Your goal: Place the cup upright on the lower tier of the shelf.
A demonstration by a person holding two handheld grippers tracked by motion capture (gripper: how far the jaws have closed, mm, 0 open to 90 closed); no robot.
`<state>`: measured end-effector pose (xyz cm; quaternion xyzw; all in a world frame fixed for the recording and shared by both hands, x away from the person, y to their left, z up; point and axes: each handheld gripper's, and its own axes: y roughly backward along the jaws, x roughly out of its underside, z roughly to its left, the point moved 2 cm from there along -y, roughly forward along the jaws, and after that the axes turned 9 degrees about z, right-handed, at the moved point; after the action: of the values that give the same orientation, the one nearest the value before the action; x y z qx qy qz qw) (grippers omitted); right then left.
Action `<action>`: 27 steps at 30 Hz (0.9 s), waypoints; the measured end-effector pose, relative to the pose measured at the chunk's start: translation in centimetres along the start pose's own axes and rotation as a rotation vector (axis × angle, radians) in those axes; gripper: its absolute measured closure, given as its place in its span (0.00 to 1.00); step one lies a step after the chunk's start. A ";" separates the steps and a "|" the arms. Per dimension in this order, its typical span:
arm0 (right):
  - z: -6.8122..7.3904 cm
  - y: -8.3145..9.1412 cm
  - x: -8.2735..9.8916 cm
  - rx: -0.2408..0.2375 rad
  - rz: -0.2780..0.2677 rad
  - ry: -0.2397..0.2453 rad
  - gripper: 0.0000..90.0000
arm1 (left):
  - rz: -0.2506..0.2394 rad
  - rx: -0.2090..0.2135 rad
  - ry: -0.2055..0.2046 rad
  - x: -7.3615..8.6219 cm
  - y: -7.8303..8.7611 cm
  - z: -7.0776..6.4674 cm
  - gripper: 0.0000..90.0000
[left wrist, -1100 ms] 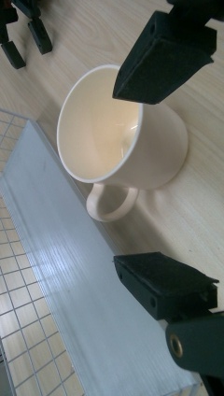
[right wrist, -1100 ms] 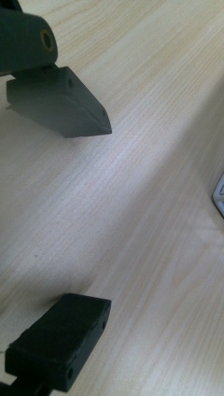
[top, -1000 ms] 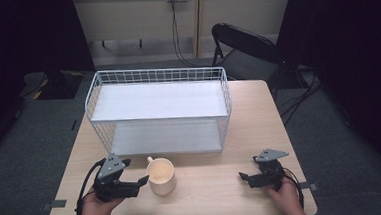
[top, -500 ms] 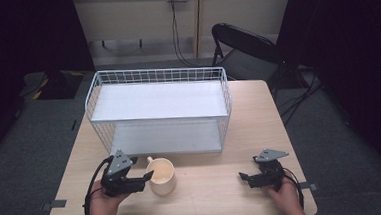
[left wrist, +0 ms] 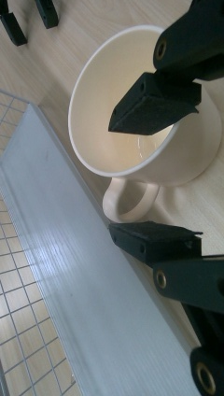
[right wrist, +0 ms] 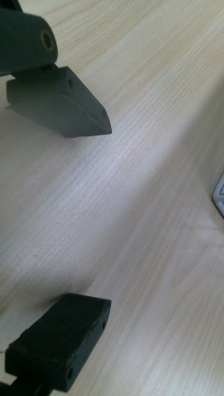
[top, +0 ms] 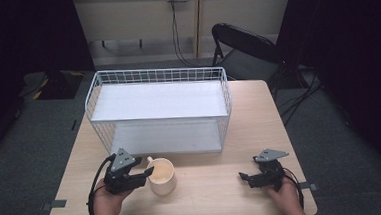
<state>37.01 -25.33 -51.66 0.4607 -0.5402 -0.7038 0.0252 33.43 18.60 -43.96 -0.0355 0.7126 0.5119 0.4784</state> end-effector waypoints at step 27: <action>0.0 0.0 0.0 0.000 0.000 0.000 0.14 | 0.030 0.016 0.078 -0.2 -0.9 0.1 0.64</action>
<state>37.01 -25.33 -51.66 0.4609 -0.5402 -0.7036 0.0252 34.13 18.16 -44.43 -0.0409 0.7351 0.5115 0.4430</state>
